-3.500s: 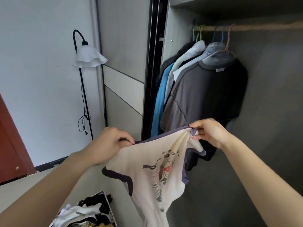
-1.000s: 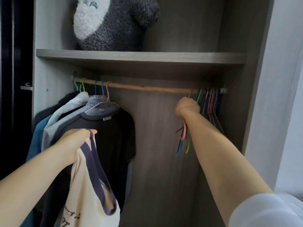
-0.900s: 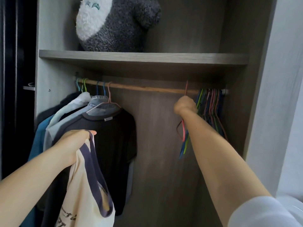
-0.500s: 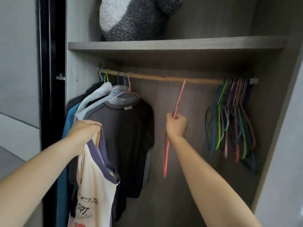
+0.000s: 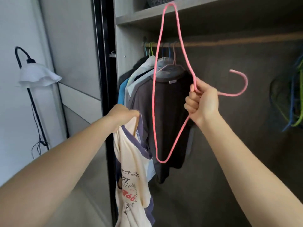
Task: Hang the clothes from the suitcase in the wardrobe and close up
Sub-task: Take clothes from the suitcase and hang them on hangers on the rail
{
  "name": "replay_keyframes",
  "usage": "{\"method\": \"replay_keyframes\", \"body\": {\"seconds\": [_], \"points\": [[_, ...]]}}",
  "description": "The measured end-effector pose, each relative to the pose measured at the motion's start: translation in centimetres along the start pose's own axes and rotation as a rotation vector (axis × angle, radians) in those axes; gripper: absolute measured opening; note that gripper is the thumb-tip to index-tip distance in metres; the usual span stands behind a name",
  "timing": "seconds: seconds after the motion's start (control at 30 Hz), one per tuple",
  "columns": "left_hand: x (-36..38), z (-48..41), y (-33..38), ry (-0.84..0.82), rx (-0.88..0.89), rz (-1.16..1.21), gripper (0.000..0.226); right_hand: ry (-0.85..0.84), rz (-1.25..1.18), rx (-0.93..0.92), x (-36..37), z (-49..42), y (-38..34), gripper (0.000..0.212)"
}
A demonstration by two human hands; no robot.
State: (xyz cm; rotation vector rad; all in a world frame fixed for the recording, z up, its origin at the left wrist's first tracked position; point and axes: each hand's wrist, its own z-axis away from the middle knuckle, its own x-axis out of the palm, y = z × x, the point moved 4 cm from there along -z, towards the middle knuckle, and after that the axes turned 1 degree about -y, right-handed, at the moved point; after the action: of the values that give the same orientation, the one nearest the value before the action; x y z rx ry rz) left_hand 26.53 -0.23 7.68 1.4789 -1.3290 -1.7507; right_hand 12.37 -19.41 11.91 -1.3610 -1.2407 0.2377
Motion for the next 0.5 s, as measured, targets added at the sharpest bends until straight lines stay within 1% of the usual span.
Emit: {"method": "replay_keyframes", "body": {"seconds": [0.13, 0.3, 0.5], "points": [[-0.3, 0.7, -0.1, -0.059, 0.032, -0.068, 0.046, -0.121, -0.226, -0.035, 2.9, 1.8, -0.9, 0.042], [-1.9, 1.9, 0.5, -0.08, 0.05, -0.218, 0.042, -0.217, -0.307, -0.044, 4.1, 2.6, -0.1, 0.045], [-4.2, 2.8, 0.1, -0.068, 0.059, -0.333, 0.034, -0.356, -0.314, -0.045, 5.7, 3.2, -0.7, 0.044]]}}
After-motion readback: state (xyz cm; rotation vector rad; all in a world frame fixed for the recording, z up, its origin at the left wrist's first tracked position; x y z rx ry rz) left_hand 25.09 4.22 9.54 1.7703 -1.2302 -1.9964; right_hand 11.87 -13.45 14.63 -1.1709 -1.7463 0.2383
